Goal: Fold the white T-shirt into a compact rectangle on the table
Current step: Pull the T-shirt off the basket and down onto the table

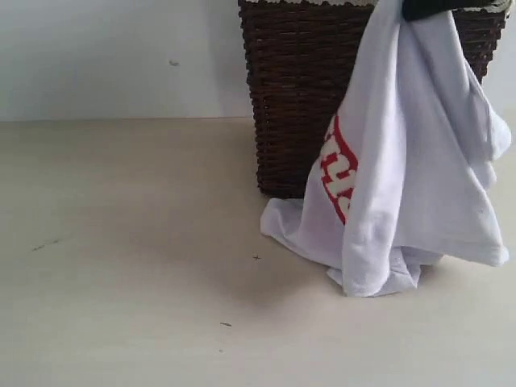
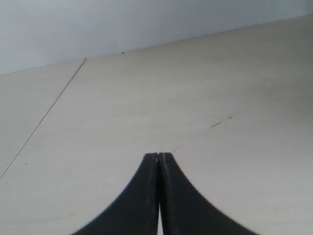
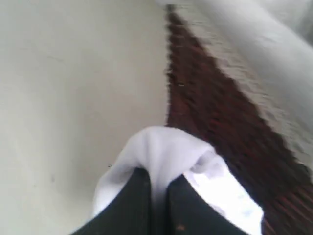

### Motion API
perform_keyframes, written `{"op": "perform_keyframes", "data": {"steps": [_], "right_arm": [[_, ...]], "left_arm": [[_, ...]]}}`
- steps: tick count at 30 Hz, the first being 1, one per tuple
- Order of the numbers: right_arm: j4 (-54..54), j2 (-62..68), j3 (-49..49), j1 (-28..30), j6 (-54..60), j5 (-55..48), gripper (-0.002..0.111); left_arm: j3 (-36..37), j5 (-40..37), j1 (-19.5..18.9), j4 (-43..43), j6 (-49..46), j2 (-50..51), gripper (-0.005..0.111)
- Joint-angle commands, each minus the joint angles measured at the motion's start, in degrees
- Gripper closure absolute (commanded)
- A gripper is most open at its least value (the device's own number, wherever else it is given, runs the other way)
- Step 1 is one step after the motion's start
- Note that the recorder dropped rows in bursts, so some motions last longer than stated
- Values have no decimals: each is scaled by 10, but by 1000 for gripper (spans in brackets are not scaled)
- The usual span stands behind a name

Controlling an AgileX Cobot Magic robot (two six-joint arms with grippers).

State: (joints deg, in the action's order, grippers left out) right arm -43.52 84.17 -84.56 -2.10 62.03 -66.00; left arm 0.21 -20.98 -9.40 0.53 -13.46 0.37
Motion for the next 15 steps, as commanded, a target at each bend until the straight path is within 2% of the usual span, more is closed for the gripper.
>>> {"op": "perform_keyframes", "data": {"steps": [1, 5, 13, 15], "right_arm": [[-100, -68, 19, -1, 153, -40, 108], [-164, -131, 54, -28, 291, -40, 108], [-470, -175, 126, -110, 334, -36, 108], [-524, -174, 128, -124, 360, 24, 108]], "left_arm": [[-2, 4, 2, 6, 2, -4, 107], [-2, 4, 2, 6, 2, -4, 107], [-2, 4, 2, 6, 2, -4, 107], [-2, 4, 2, 6, 2, -4, 107]]}}
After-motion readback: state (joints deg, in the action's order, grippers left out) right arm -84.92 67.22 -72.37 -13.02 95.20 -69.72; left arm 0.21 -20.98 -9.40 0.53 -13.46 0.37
